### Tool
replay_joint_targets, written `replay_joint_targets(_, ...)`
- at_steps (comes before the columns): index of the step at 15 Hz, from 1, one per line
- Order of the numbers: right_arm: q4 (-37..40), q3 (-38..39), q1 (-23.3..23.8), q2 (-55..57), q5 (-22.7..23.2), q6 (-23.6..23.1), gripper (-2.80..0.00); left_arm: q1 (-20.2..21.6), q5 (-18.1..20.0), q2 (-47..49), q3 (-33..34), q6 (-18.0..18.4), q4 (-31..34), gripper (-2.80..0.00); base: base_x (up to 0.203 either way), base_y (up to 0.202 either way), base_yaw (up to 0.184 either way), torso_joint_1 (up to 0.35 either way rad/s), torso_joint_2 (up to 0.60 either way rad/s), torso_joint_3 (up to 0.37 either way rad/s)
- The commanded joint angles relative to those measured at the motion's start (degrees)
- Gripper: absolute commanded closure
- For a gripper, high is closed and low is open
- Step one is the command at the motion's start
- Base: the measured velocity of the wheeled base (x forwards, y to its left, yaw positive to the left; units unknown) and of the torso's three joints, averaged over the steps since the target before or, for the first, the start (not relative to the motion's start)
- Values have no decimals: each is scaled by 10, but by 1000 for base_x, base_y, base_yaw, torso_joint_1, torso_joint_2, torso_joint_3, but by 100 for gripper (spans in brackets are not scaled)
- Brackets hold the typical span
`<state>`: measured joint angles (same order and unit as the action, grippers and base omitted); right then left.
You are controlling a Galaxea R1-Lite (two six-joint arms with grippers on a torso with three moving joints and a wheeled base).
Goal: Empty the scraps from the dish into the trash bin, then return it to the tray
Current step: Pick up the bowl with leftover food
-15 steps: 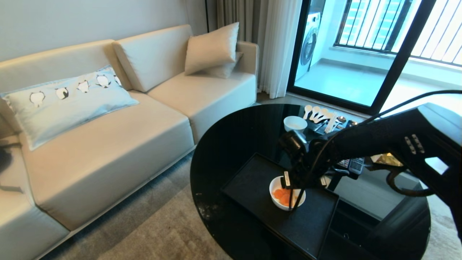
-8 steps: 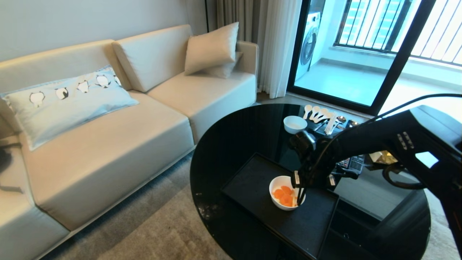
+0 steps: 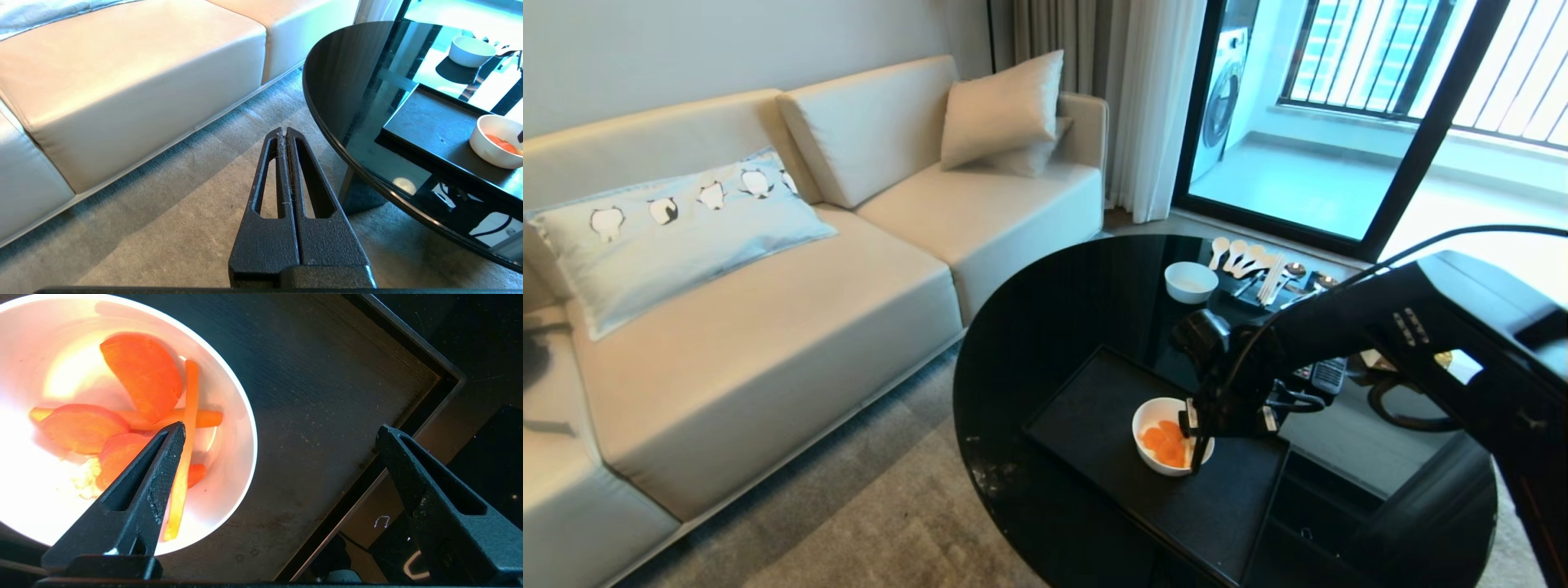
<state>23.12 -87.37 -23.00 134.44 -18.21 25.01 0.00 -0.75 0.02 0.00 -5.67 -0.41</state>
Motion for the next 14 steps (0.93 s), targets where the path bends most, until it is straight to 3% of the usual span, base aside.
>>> replay_joint_targets(1, -1, -2, 0, 9, -1, 1, -280, 0, 0, 0, 0, 0, 0, 0, 0, 0, 0, 0, 0, 0)
replay_joint_targets(6, -4, 1, -1, 19, -1, 8, -280, 0, 0, 0, 0, 0, 0, 0, 0, 0, 0, 0, 0, 0)
replay_joint_targets(7, -3, 2, -1, 20, -2, 8, 0, 0, 0, 0, 0, 0, 0, 0, 0, 0, 0, 0, 0, 0)
replay_joint_targets(14, 0, 5, -8, 24, 0, 10, 0, 0, 0, 0, 0, 0, 0, 0, 0, 0, 0, 0, 0, 0)
